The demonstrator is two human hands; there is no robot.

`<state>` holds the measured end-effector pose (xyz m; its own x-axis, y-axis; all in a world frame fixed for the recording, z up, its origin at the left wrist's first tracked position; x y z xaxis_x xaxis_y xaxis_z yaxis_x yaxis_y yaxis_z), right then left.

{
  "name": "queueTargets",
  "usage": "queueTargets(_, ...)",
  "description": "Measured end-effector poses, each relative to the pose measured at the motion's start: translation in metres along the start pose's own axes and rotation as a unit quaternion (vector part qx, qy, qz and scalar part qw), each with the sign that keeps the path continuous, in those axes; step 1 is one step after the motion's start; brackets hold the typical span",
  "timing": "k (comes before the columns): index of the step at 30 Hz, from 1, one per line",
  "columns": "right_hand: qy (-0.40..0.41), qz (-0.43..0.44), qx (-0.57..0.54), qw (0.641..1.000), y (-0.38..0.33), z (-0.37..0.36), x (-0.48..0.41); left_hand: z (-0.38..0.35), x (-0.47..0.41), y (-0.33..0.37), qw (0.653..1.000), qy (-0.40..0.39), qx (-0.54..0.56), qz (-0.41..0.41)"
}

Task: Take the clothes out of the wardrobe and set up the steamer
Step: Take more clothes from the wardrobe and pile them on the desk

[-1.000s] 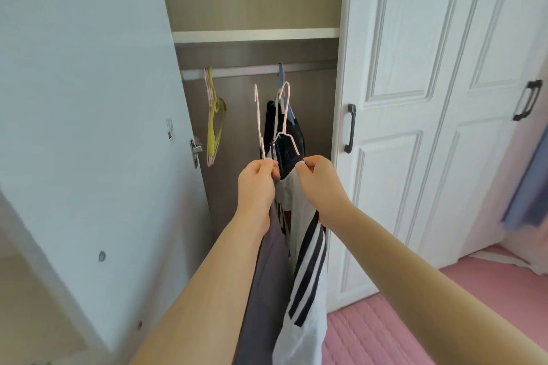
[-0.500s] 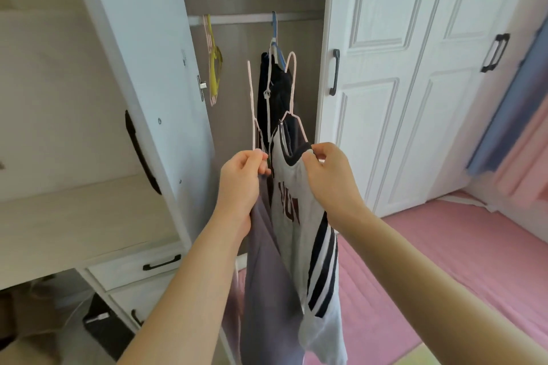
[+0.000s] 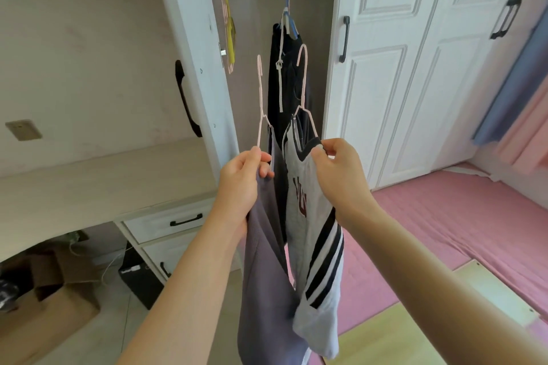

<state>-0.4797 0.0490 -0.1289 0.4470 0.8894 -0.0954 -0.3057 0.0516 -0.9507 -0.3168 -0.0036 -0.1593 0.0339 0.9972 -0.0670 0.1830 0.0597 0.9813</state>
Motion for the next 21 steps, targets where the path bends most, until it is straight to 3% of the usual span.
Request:
queueTargets(11, 0.006, -0.025, 0.004, 1.000, 0.006, -0.017, 0.119, 0.058, 0.110, -0.003, 0.999, -0.039, 0.023, 0.024)
queueTargets(21, -0.025, -0.019, -0.004, 1.000, -0.012, -0.029, 0.248, 0.137, 0.225, 0.013, 0.999, -0.007, 0.004, 0.053)
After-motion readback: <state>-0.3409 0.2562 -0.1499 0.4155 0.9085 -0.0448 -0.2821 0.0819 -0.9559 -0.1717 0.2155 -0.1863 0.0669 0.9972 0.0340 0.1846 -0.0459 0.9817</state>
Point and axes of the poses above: each hand's wrist, its own x-axis away from the middle knuckle, its own z-axis out of the back of the hand, y = z × x, the point moved 8 cm from there along -x, towards the middle knuckle, and after that the axes turned 4 degrees about x, right-handed, at the moved point
